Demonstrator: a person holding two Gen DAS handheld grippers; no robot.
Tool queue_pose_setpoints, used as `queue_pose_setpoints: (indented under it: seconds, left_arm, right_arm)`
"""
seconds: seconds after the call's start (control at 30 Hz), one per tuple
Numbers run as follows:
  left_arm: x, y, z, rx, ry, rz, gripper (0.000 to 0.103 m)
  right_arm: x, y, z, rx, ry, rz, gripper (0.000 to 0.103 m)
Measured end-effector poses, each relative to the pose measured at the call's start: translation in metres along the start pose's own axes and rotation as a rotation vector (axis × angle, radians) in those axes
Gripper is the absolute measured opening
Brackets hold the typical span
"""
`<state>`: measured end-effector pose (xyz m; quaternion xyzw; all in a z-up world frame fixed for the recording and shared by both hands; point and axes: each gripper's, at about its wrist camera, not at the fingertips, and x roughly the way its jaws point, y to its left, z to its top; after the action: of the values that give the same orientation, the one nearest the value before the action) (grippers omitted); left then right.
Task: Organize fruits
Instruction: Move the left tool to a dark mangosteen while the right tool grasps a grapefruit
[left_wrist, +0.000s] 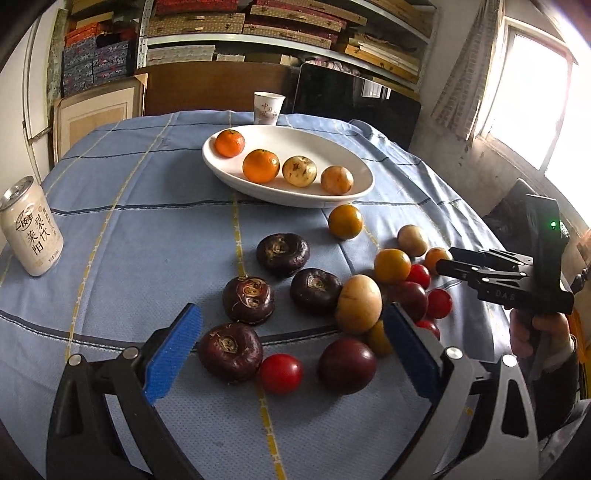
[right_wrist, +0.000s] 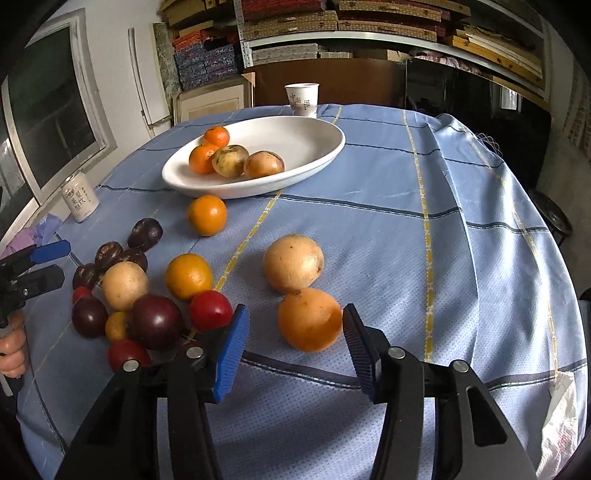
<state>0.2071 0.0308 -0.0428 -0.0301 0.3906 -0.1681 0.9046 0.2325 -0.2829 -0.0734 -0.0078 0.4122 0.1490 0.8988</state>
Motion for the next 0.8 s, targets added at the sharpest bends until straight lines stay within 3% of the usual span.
queue_pose_setpoints:
  seconds: [0.43,0.63,0.8]
  left_arm:
    - [0.0,0.012,0.001,-0.04,0.018,0.026,0.096]
    - [0.006,0.02,-0.002,-0.049,0.051,0.064,0.096]
    - [0.014,0.033,-0.006,-0.109,0.098,0.025,0.069]
  right_arm:
    - [0.01,-0.005,0.0,0.035,0.022,-0.004,0.04]
    - [0.01,-0.011,0.0,0.067,0.017,0.015,0.039]
    - [0.011,-0.011,0.001,0.061,0.017,0.009,0.039]
